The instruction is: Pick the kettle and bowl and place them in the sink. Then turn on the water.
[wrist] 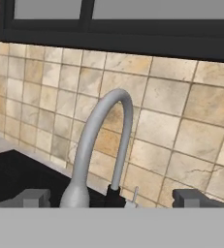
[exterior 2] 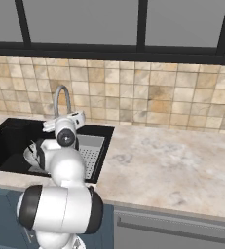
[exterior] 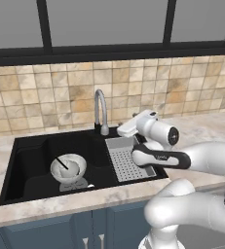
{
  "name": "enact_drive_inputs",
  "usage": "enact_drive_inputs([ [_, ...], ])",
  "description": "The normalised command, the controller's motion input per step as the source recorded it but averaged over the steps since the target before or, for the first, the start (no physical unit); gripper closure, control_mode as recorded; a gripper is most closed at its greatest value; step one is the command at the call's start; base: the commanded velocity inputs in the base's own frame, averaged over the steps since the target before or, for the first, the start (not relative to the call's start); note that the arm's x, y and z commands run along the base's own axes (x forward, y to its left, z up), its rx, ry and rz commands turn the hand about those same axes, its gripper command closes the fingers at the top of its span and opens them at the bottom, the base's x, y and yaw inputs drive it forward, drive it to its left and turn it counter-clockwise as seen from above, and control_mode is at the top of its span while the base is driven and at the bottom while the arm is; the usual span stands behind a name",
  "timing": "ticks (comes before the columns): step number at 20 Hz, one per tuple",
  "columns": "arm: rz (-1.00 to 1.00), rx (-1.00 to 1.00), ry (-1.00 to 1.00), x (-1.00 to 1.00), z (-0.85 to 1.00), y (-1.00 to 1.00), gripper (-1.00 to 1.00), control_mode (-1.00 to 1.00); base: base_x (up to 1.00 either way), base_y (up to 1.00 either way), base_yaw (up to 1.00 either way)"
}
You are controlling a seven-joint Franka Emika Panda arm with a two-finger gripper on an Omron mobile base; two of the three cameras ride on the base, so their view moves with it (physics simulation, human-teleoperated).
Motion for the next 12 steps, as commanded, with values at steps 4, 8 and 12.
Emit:
enact_drive_inputs([
  [4, 0.0, 0.0, -0.02, 0.09, -0.25, -0.13, -1.0, -1.0, 0.0, 0.0, 0.0],
  [8, 0.0, 0.0, -0.02, 0.11, -0.26, -0.01, -1.0, -1.0, 0.0, 0.0, 0.0],
  [12, 0.0, 0.0, -0.01, 0.08, -0.28, 0.0, -1.0, -1.0, 0.0, 0.0, 0.0],
])
